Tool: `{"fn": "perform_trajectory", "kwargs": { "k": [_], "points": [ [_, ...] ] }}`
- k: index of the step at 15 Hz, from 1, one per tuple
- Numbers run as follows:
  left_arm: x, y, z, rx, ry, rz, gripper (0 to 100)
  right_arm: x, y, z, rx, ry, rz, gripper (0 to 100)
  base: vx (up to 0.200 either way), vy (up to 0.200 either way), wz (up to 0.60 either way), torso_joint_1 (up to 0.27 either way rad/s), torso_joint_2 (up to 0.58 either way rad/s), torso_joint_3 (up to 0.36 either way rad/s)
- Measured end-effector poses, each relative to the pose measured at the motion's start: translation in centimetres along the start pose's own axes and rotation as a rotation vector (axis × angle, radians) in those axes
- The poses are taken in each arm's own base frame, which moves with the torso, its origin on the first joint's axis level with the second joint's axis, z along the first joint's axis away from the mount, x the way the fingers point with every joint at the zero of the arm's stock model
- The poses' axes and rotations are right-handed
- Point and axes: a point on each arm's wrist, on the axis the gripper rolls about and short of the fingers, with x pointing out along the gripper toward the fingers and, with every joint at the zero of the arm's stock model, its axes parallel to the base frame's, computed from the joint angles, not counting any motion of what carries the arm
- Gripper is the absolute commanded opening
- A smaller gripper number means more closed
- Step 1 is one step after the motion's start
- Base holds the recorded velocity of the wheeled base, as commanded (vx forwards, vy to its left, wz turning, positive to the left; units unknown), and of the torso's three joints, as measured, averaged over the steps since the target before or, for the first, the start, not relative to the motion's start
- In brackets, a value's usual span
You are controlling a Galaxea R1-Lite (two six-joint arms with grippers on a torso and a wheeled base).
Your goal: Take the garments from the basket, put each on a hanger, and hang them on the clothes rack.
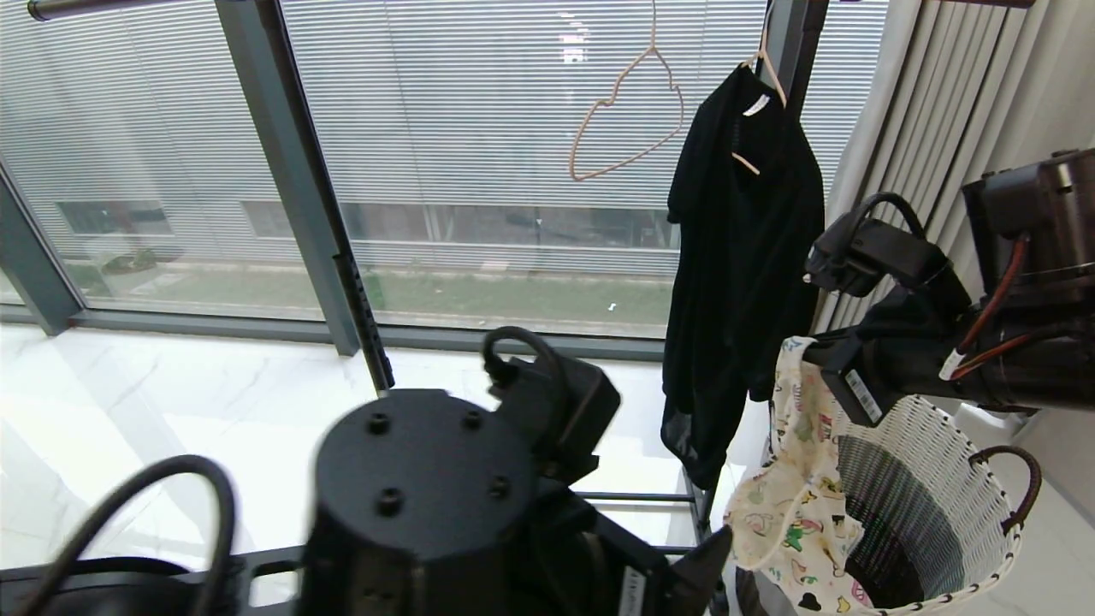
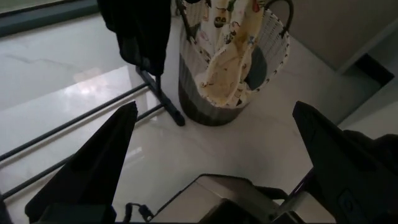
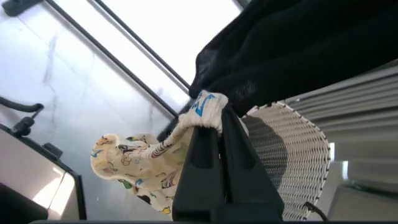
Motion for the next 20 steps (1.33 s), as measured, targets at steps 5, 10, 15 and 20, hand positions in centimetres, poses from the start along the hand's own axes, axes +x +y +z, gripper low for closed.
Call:
{"fn": "perform_trajectory", "kwargs": {
  "k": [5,10,15,20],
  "points": [
    [9.7,-2.3,-1.8,-0.019,-0.012,-0.028,100,-1.7,-0.2,0.3,0.04,-0.053,0.019,0,0.0,0.0,0.0,0.0,0.0,0.0],
    [15.1,0.8,-3.8,-0.043,0.039,0.052,100,-2.5,-0.3,0.5,0.062,-0.082,0.027,0,0.0,0.0,0.0,0.0,0.0,0.0],
    [17.1,2.1,-5.7,-0.043,0.093,0.069,100,-3.1,-0.4,0.6,0.064,-0.102,0.037,0,0.0,0.0,0.0,0.0,0.0,0.0],
    [17.8,2.1,-7.3,-0.034,0.135,0.073,0,-4.3,0.1,0.9,0.057,-0.141,0.059,0,0.0,0.0,0.0,0.0,0.0,0.0]
  ]
}}
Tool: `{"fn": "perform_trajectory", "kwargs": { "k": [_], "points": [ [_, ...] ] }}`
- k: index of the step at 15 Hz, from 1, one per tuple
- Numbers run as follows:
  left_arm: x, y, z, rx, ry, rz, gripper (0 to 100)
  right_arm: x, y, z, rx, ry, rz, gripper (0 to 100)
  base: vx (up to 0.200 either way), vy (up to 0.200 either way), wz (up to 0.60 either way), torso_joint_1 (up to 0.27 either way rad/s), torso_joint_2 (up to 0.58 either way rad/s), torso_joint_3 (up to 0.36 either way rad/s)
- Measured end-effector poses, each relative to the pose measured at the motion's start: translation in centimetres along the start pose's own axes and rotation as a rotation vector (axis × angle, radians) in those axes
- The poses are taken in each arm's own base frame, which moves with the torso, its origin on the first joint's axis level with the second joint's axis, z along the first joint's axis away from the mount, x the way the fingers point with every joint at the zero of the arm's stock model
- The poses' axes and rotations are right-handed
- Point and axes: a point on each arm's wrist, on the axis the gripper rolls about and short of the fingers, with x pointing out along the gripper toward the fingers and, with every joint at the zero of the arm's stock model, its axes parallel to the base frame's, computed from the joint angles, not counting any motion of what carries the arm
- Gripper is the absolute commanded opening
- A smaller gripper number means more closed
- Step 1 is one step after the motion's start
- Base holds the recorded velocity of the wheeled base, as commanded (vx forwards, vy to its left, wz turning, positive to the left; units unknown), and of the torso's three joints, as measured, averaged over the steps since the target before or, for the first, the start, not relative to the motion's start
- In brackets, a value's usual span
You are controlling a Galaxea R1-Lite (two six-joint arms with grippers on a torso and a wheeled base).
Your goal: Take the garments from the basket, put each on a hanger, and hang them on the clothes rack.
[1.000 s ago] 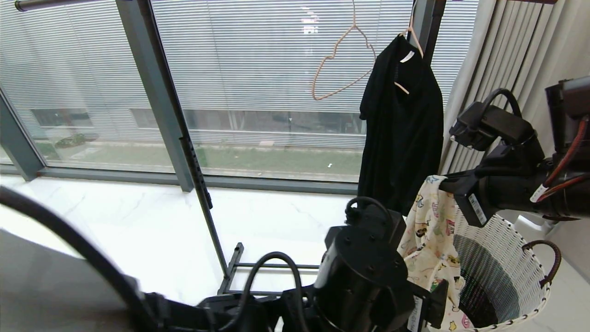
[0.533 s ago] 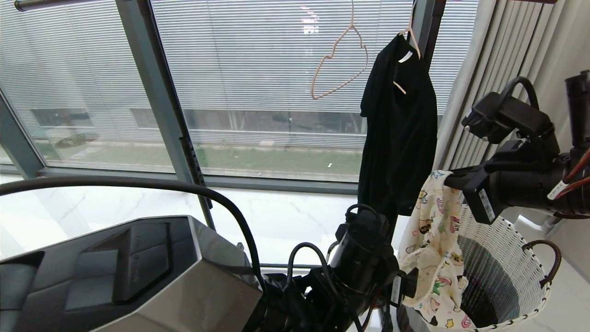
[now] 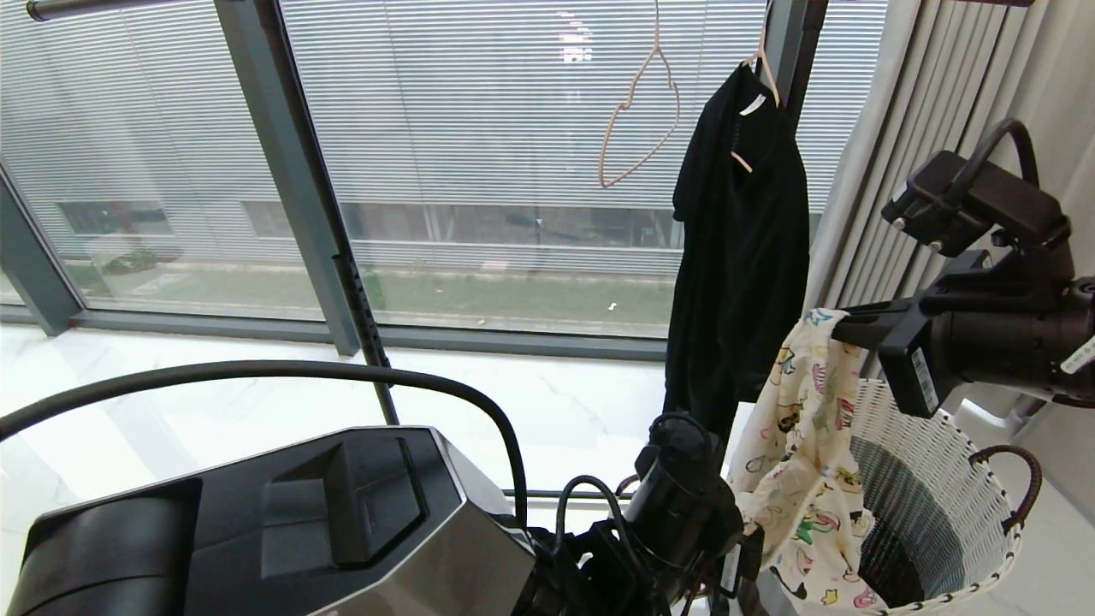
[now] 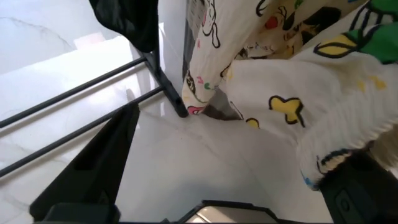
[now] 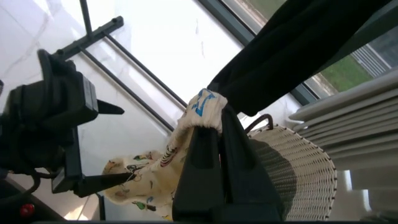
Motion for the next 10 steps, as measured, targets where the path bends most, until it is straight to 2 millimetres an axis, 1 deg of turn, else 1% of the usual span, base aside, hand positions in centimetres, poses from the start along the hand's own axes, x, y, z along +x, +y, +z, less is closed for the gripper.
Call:
{"fn": "perform_trajectory", "kwargs": {
  "k": [3,5,7,10],
  "points": [
    [-0.3,-0.2,-0.3,0.002,0.005,0.006,0,-0.2,0.1,0.1,-0.002,-0.007,0.006,0,0.0,0.0,0.0,0.0,0.0,0.0],
    [-1.3,0.0,-0.6,0.009,0.019,0.017,0,0.1,0.1,0.0,0.03,0.0,0.007,0,0.0,0.0,0.0,0.0,0.0,0.0],
    [-3.5,0.3,-0.9,0.018,0.041,0.023,0,0.8,0.2,-0.2,0.078,0.02,0.011,0,0.0,0.0,0.0,0.0,0.0,0.0],
    [-8.1,1.3,-1.1,0.033,0.04,0.073,0,2.4,0.5,-0.6,0.094,0.062,0.023,0,0.0,0.0,0.0,0.0,0.0,0.0]
  ]
}}
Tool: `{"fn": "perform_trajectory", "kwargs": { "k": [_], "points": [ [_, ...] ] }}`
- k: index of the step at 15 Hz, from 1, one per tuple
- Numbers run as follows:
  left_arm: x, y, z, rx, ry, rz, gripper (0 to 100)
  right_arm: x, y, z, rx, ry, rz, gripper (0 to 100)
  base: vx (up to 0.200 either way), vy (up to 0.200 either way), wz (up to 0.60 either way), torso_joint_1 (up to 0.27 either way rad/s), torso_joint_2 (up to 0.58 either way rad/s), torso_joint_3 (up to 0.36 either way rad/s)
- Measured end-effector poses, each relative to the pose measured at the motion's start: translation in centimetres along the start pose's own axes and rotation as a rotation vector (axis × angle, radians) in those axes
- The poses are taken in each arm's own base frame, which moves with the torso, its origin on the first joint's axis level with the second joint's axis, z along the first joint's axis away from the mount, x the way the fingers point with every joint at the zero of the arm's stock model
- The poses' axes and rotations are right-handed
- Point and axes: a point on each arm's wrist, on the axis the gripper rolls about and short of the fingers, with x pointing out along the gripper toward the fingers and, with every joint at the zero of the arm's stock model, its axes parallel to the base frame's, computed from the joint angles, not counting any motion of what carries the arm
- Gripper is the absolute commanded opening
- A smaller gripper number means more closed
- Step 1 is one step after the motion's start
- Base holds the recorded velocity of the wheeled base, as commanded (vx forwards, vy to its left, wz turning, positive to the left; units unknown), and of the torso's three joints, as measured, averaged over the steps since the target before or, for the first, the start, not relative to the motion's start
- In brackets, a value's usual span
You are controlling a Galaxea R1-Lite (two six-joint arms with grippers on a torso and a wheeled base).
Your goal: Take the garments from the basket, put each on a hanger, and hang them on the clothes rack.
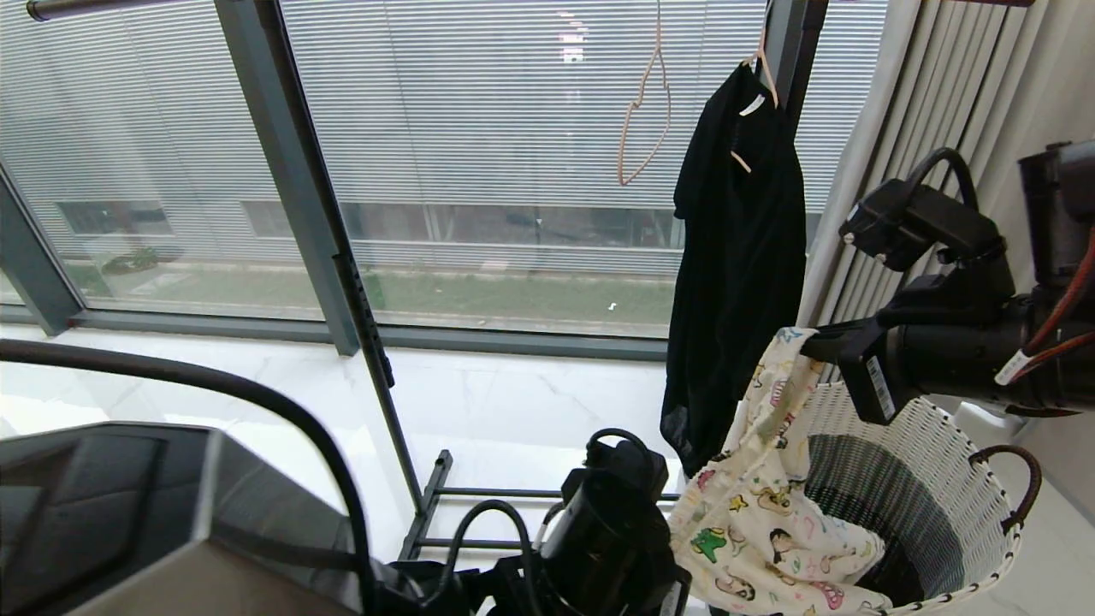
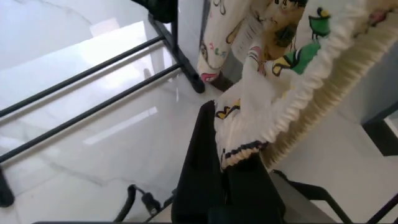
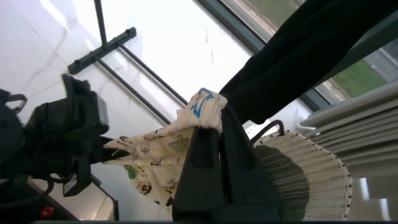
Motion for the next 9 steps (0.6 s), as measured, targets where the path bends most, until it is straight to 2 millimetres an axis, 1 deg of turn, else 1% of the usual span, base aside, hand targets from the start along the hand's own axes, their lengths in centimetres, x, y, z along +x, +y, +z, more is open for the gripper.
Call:
{"fn": "perform_trajectory", "kwargs": {
  "k": [2,4,5,7,9],
  "points": [
    [-3.0,0.8,0.3,0.06,-0.042,0.074,0,0.9,0.3,-0.3,-0.003,0.027,0.01,0,0.0,0.0,0.0,0.0,0.0,0.0],
    [-6.0,1.5,0.9,0.146,-0.091,0.098,0,1.3,0.6,-0.5,-0.01,0.042,0.02,0,0.0,0.0,0.0,0.0,0.0,0.0],
    [-7.5,1.9,1.5,0.173,-0.128,0.102,0,1.4,0.7,-0.6,-0.014,0.046,0.022,0,0.0,0.0,0.0,0.0,0.0,0.0],
    [-10.0,3.3,2.4,0.212,-0.135,0.138,0,1.1,0.7,-0.8,-0.017,0.053,0.021,0,0.0,0.0,0.0,0.0,0.0,0.0],
    [-12.8,5.1,3.2,0.238,-0.079,0.188,0,0.2,0.6,-1.3,-0.022,0.085,0.024,0,0.0,0.0,0.0,0.0,0.0,0.0]
  ]
}}
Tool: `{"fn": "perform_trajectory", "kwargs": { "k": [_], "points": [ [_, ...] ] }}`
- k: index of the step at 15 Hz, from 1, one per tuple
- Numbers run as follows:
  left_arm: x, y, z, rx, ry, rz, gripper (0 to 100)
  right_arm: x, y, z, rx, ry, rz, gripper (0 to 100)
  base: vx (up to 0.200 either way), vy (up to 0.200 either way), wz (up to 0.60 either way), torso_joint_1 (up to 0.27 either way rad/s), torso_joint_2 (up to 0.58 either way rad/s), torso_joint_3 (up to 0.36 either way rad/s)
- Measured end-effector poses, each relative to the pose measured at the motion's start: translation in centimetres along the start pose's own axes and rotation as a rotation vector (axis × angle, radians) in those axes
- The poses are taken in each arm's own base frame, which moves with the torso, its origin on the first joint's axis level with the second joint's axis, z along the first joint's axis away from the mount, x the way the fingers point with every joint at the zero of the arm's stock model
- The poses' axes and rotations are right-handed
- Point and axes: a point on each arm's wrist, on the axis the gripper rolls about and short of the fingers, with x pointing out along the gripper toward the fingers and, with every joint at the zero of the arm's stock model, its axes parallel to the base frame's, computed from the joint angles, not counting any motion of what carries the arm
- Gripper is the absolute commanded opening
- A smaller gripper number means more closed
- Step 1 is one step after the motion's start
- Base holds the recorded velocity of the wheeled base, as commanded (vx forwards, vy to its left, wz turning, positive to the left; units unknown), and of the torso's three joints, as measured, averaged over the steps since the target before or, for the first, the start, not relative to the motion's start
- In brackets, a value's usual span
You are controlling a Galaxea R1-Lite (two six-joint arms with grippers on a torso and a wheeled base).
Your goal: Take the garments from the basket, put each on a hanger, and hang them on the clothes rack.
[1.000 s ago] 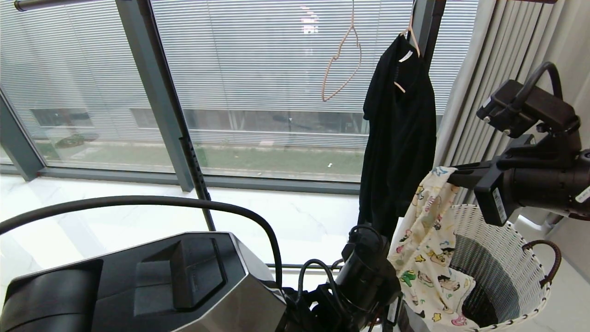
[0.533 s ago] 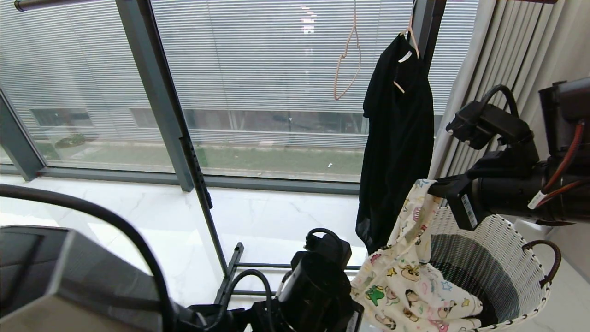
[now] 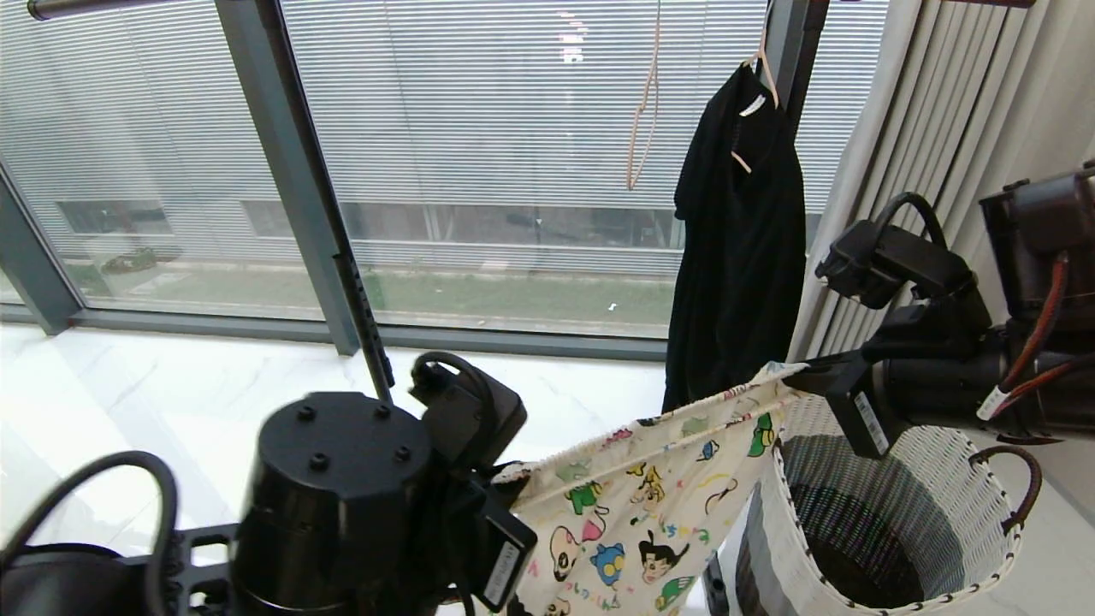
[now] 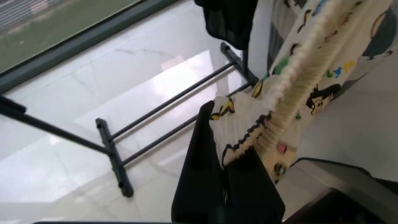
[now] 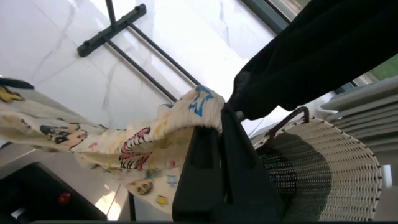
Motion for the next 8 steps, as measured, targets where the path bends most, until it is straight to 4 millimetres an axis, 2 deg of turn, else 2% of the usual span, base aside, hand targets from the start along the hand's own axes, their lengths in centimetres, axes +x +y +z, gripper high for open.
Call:
{"fn": "perform_trajectory", "kwargs": {
  "k": [2,4,8],
  "points": [
    [-2.4,1.6,1.4,0.003,0.024,0.02,0,-1.1,-0.1,-0.2,-0.024,0.008,0.001,0,0.0,0.0,0.0,0.0,0.0,0.0],
    [-4.7,2.3,3.0,-0.002,-0.003,0.01,0,-1.9,-0.2,0.0,-0.042,-0.016,-0.003,0,0.0,0.0,0.0,0.0,0.0,0.0],
    [-7.1,2.8,5.1,-0.028,-0.122,-0.067,0,-3.1,-0.5,1.3,-0.096,-0.08,-0.019,0,0.0,0.0,0.0,0.0,0.0,0.0]
  ]
}}
